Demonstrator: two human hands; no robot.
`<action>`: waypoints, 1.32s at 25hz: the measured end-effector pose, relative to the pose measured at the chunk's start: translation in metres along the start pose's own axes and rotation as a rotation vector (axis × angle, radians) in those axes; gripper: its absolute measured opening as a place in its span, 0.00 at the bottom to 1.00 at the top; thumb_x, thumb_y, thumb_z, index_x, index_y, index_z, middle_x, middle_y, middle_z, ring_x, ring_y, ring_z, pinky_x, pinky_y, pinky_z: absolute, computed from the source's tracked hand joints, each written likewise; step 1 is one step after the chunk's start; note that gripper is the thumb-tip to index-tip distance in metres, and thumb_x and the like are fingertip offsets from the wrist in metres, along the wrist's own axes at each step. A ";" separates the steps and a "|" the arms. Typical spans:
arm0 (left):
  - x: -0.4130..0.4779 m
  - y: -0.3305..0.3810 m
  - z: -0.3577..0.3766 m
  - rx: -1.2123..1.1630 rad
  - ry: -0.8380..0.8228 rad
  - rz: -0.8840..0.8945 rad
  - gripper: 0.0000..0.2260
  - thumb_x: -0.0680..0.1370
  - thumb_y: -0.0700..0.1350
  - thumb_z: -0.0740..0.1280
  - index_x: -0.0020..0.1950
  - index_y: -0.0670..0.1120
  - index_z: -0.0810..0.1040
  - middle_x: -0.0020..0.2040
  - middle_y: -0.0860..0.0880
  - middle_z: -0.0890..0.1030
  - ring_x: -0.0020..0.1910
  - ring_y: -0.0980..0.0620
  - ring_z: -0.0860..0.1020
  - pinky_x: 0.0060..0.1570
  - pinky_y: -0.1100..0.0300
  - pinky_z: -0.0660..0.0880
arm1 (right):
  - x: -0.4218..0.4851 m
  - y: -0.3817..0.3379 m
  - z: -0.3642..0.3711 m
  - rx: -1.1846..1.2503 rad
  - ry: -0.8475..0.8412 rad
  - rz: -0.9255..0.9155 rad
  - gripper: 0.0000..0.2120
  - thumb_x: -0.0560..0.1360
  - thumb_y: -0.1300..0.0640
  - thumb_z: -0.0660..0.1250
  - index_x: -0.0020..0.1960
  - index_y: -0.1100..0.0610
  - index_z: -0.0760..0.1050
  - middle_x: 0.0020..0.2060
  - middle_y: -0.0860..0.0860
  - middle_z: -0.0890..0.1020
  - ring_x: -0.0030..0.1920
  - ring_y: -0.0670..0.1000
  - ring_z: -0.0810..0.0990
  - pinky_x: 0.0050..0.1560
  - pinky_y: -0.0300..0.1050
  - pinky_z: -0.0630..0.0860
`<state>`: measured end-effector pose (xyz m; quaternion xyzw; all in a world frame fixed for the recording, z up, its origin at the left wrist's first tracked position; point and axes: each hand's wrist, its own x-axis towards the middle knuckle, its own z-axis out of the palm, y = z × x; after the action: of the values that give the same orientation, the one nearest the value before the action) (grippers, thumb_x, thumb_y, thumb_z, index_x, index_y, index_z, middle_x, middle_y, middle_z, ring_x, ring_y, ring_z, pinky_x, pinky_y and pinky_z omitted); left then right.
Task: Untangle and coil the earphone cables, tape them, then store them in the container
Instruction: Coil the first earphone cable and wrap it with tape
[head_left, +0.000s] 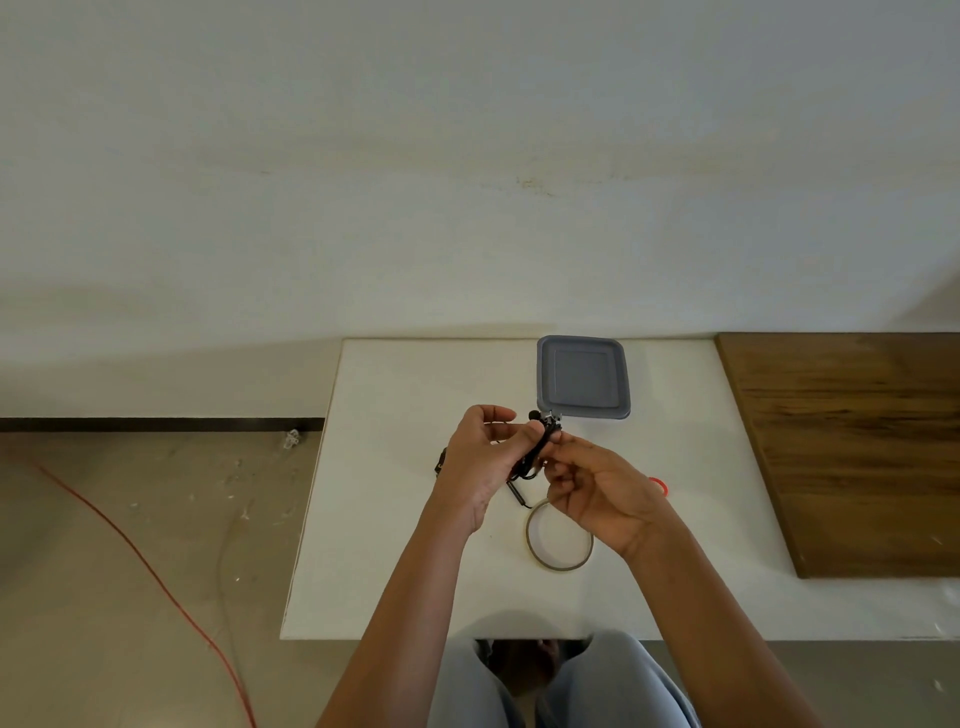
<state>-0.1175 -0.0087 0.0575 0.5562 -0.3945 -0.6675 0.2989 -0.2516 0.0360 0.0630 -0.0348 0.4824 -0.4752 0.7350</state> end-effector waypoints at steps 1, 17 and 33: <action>0.000 -0.001 0.001 0.008 0.013 0.013 0.15 0.73 0.45 0.73 0.56 0.46 0.72 0.50 0.46 0.83 0.49 0.46 0.83 0.52 0.52 0.79 | 0.000 0.001 0.000 0.025 0.004 0.007 0.07 0.76 0.68 0.61 0.48 0.58 0.75 0.31 0.50 0.78 0.28 0.43 0.71 0.28 0.33 0.67; -0.012 0.004 0.009 -0.108 0.131 0.078 0.10 0.75 0.40 0.70 0.52 0.47 0.71 0.47 0.45 0.83 0.40 0.45 0.83 0.34 0.61 0.78 | -0.005 0.008 0.001 -0.359 0.199 -0.265 0.04 0.74 0.66 0.68 0.49 0.62 0.80 0.34 0.56 0.80 0.32 0.48 0.71 0.34 0.39 0.70; -0.007 -0.013 0.014 0.019 0.210 0.122 0.06 0.77 0.44 0.67 0.54 0.48 0.75 0.48 0.49 0.81 0.46 0.46 0.83 0.49 0.52 0.80 | -0.022 0.006 0.013 -0.230 0.276 -0.123 0.04 0.73 0.64 0.70 0.44 0.57 0.76 0.45 0.58 0.85 0.43 0.52 0.82 0.47 0.46 0.77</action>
<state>-0.1297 0.0064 0.0505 0.6008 -0.4006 -0.5825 0.3732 -0.2393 0.0504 0.0819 -0.0824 0.6268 -0.4611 0.6227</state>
